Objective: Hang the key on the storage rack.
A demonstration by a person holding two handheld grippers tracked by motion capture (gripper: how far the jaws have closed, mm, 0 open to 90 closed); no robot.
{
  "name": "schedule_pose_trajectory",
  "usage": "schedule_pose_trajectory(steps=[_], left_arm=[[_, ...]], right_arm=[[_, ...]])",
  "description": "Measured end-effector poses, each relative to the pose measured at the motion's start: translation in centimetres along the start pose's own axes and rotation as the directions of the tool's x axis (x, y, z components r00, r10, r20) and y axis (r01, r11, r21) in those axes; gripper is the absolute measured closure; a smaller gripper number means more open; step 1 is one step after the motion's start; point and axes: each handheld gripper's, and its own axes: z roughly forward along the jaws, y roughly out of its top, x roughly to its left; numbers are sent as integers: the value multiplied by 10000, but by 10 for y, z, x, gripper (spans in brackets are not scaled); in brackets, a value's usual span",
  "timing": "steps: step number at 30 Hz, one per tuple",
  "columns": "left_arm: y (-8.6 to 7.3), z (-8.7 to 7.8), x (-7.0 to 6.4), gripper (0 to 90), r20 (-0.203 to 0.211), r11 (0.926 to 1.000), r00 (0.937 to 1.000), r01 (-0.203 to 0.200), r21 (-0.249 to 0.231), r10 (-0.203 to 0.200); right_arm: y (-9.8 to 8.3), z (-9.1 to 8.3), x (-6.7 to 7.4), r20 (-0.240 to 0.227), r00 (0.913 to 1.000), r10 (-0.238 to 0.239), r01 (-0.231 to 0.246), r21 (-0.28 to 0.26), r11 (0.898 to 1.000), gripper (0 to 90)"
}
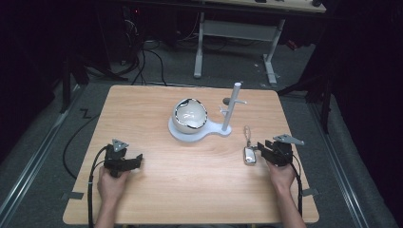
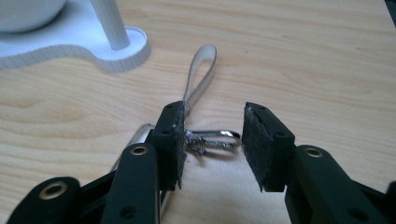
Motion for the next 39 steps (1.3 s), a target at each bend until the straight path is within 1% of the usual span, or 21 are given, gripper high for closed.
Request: schedule_pose_trajectory(steps=[4,8,10,13,19,24,25,28,32,36,39], left_arm=[[0,0,0,191,1,10000,10000,0,-1,0],[0,0,0,192,1,10000,10000,-1,0,1],[0,0,0,191,1,10000,10000,-1,-1,1],[0,0,0,192,-1,10000,10000,-3,0,3],[0,0,0,191,-1,10000,10000,-4,3,4],[0,0,0,192,0,10000,10000,-3,2,3],[0,0,0,192,-1,10000,10000,-5,3,5],[0,0,0,192,-1,10000,10000,-1,-2,1],[0,0,0,191,0,10000,10000,-2,1,2],[0,0,0,192,1,10000,10000,-2,1,2],[0,0,0,192,1,10000,10000,-2,0,2]], right_arm=[[4,3,2,-104,9998,144,-144,6,9999,592],[9,9,5,-196,9998,27,-27,40,10000,587],[12,12,8,-233,9997,64,-62,73,10000,584],[15,18,11,-265,9996,-29,35,207,9998,582],[19,30,16,-270,9996,-56,67,416,9991,579],[17,39,16,-226,9997,-14,29,650,9979,579],[15,44,14,-144,9999,63,-51,857,9963,579],[13,48,13,-114,9998,165,-153,980,9951,580],[11,53,14,-33,10000,45,-41,1187,9929,592],[9,57,14,-15,10000,1,1,1419,9899,631],[8,58,15,1,10000,-61,60,1445,9895,677]])
